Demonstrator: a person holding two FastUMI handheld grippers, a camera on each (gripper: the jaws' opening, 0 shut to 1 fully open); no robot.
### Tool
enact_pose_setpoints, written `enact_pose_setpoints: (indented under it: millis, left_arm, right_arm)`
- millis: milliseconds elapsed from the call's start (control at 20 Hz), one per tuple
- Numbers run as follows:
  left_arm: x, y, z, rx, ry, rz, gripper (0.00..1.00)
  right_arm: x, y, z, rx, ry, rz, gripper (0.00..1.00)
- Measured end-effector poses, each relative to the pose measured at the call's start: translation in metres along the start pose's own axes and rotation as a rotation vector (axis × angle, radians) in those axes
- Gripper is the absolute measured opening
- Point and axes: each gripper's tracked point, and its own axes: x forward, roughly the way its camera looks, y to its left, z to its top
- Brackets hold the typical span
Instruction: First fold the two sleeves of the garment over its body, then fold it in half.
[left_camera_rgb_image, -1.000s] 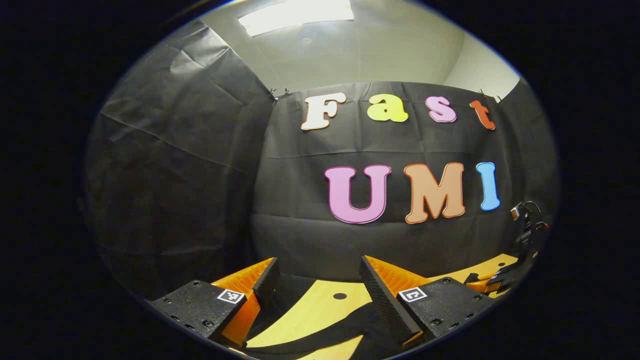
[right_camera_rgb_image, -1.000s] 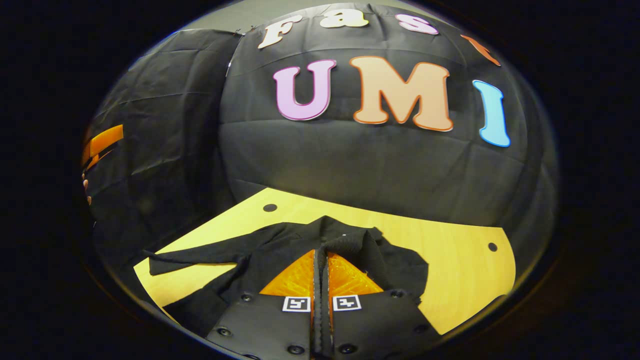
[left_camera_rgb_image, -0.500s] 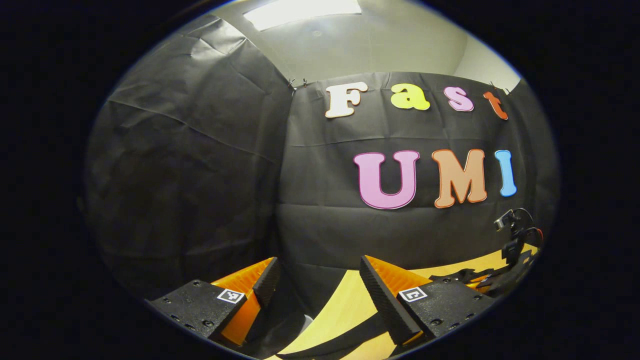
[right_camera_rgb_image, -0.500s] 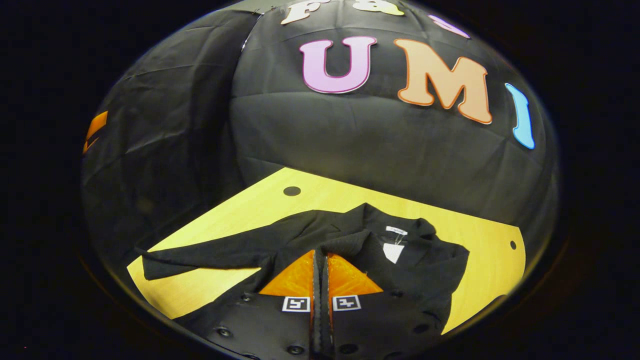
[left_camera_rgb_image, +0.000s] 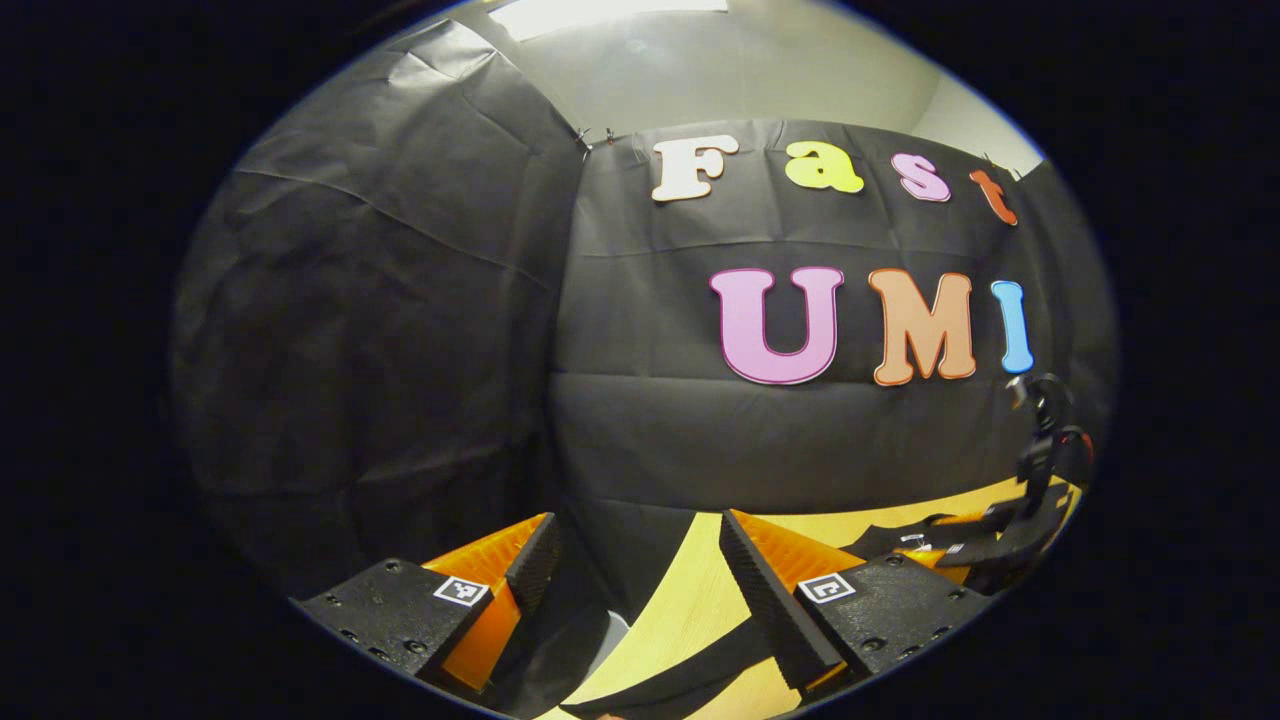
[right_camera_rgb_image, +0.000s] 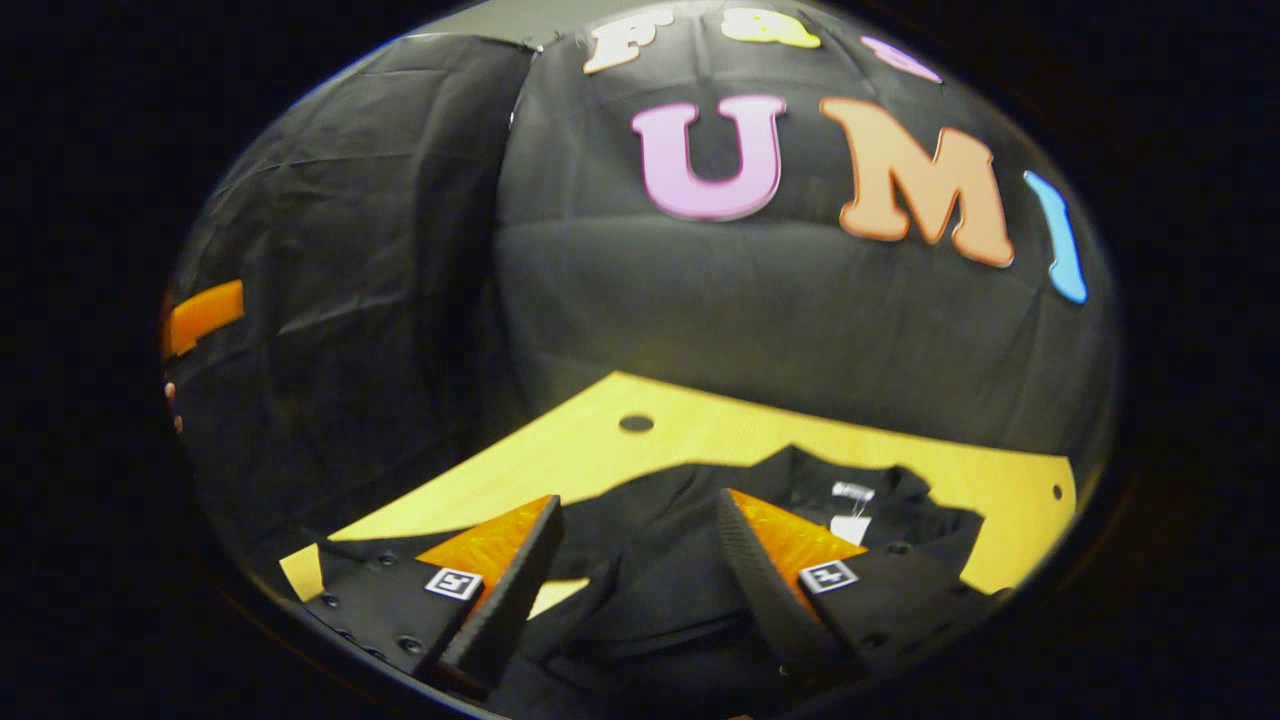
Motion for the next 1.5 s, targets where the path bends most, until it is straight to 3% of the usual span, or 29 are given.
enact_pose_setpoints:
  millis: [150, 400, 600, 750, 900, 1150, 1450, 1500]
  left_arm:
    - [-0.002, -0.006, -0.015, 0.03, 0.021, -0.039, 0.99]
    - [-0.004, -0.005, -0.058, 0.067, 0.095, -0.075, 0.99]
    - [-0.006, 0.0, -0.1, 0.108, 0.186, -0.079, 0.99]
    - [-0.021, -0.002, -0.146, 0.133, 0.275, -0.089, 0.99]
    - [-0.04, 0.002, -0.187, 0.158, 0.368, -0.095, 0.93]
    - [-0.065, 0.001, -0.234, 0.151, 0.459, -0.094, 0.93]
    - [-0.105, 0.006, -0.297, 0.102, 0.658, -0.092, 0.94]
    - [-0.094, 0.005, -0.288, 0.089, 0.601, -0.097, 0.94]
  right_arm:
    - [-0.029, -0.005, 0.026, 0.018, -0.105, -0.023, 1.0]
    - [-0.1, -0.044, 0.085, 0.027, -0.308, -0.108, 0.99]
    - [-0.143, -0.069, 0.108, 0.061, -0.4, -0.166, 0.99]
    - [-0.165, -0.083, 0.11, 0.069, -0.418, -0.207, 0.99]
    - [-0.173, -0.095, 0.102, 0.057, -0.4, -0.236, 0.99]
    - [-0.172, -0.093, 0.092, 0.055, -0.355, -0.228, 0.99]
    - [-0.176, -0.088, 0.101, 0.028, -0.361, -0.222, 0.99]
    - [-0.177, -0.087, 0.101, 0.024, -0.358, -0.221, 0.99]
